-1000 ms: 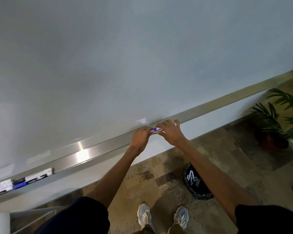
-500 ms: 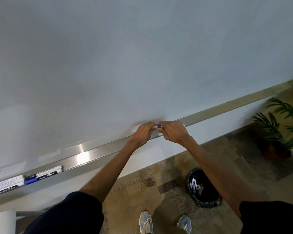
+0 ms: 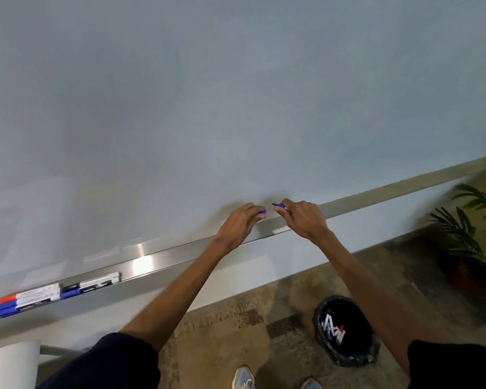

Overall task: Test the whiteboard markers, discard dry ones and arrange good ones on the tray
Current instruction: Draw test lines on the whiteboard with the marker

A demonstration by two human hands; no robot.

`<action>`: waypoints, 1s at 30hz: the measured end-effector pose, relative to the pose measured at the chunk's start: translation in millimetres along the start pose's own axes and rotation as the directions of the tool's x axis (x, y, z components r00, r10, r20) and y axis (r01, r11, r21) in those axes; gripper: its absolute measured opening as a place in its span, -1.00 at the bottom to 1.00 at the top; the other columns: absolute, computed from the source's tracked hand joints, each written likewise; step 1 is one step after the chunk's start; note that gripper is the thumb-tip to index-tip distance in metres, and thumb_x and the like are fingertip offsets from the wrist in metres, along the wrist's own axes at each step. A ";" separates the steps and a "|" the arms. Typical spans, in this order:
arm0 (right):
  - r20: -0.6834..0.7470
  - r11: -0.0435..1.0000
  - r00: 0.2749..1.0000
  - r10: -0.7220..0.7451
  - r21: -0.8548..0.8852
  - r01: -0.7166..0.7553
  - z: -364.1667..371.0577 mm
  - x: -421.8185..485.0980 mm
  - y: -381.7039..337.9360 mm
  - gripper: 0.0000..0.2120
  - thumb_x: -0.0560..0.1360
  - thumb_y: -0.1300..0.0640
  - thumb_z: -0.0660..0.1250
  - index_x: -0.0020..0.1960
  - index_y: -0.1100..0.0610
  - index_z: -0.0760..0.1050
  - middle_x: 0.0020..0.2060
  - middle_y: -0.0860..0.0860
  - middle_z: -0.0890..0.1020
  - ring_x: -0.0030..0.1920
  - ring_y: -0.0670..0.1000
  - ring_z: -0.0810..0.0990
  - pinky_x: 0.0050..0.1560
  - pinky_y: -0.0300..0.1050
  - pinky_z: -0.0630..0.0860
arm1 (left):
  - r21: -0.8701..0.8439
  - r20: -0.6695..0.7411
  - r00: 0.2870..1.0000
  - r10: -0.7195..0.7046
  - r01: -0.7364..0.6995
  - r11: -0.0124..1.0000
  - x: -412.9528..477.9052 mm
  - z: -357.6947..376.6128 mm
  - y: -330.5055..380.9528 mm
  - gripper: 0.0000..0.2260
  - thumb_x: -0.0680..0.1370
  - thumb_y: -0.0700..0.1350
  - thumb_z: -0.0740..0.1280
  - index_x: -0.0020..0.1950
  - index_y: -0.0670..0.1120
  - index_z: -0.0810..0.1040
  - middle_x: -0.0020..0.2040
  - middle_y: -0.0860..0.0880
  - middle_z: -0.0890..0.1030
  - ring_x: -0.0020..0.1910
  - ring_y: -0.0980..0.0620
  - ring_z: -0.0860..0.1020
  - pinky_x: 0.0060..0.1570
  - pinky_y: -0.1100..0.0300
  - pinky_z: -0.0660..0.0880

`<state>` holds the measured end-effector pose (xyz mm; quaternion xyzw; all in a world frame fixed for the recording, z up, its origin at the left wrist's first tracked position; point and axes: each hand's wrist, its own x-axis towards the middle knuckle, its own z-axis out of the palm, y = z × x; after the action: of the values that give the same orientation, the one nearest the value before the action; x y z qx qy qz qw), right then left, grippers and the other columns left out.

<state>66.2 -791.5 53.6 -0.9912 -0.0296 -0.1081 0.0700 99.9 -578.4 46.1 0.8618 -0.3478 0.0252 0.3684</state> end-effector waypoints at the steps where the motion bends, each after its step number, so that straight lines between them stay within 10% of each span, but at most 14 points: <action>1: -0.026 0.998 0.999 0.030 0.046 -0.029 -2.4 2.1 -2.6 -0.49 0.62 -0.27 0.00 0.15 0.09 0.51 -0.32 0.14 0.63 -0.24 0.25 0.61 -0.28 -0.04 0.42 | -0.033 -0.045 0.998 -0.032 0.030 0.999 -1.8 -2.6 1.5 -0.79 0.66 -0.03 0.22 0.15 -0.11 0.56 -0.05 -0.02 0.57 -0.12 0.02 0.52 -0.06 0.18 0.44; 9: -0.260 0.894 0.949 0.179 0.445 -0.047 -59.9 36.2 -58.8 -0.60 0.61 -0.24 0.10 0.23 0.06 0.32 -0.45 -0.07 0.50 -0.48 -0.04 0.48 -0.43 -0.21 0.32 | -0.224 -0.425 0.883 -0.198 0.109 0.968 8.8 -54.2 42.4 -0.88 0.65 -0.05 0.22 0.07 -0.04 0.31 -0.16 0.03 0.50 -0.24 -0.02 0.51 -0.20 0.10 0.47; 16: -0.452 0.719 0.892 -0.004 0.619 0.316 -142.5 75.6 -114.1 -0.80 0.69 0.06 0.09 0.30 -0.02 0.37 -0.35 -0.09 0.48 -0.46 -0.10 0.42 -0.40 -0.29 0.36 | -0.290 -0.688 0.706 -0.165 -0.060 0.955 39.3 -132.1 93.2 -0.84 0.62 -0.07 0.32 0.16 -0.04 0.42 -0.12 0.10 0.52 -0.17 0.09 0.50 -0.12 0.31 0.45; 24: -0.470 0.220 0.882 0.029 0.864 0.453 -227.5 98.9 -155.8 -0.72 0.58 0.27 0.04 0.07 0.17 0.51 -0.28 0.16 0.57 -0.33 0.05 0.50 -0.37 -0.13 0.40 | -0.104 -0.840 0.542 -0.017 -0.130 0.986 65.3 -204.9 117.7 -0.80 0.63 -0.07 0.28 0.21 -0.11 0.55 0.03 0.06 0.59 0.00 0.14 0.52 0.03 0.31 0.46; 30: -0.577 0.130 0.816 0.000 0.810 0.572 -289.7 109.8 -170.1 -0.76 0.52 0.37 0.28 0.11 0.15 0.34 -0.23 0.27 0.61 -0.44 0.01 0.49 -0.44 -0.19 0.42 | 0.311 -0.853 0.398 0.337 -0.131 0.941 89.9 -248.1 147.3 -0.74 0.66 -0.05 0.19 0.26 -0.15 0.53 0.22 -0.06 0.55 0.25 0.02 0.47 0.28 0.18 0.36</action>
<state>99.8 -660.6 380.2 -0.6357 -0.2712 -0.2985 0.6582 129.8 -540.4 344.5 0.6891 -0.2125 0.5635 0.4032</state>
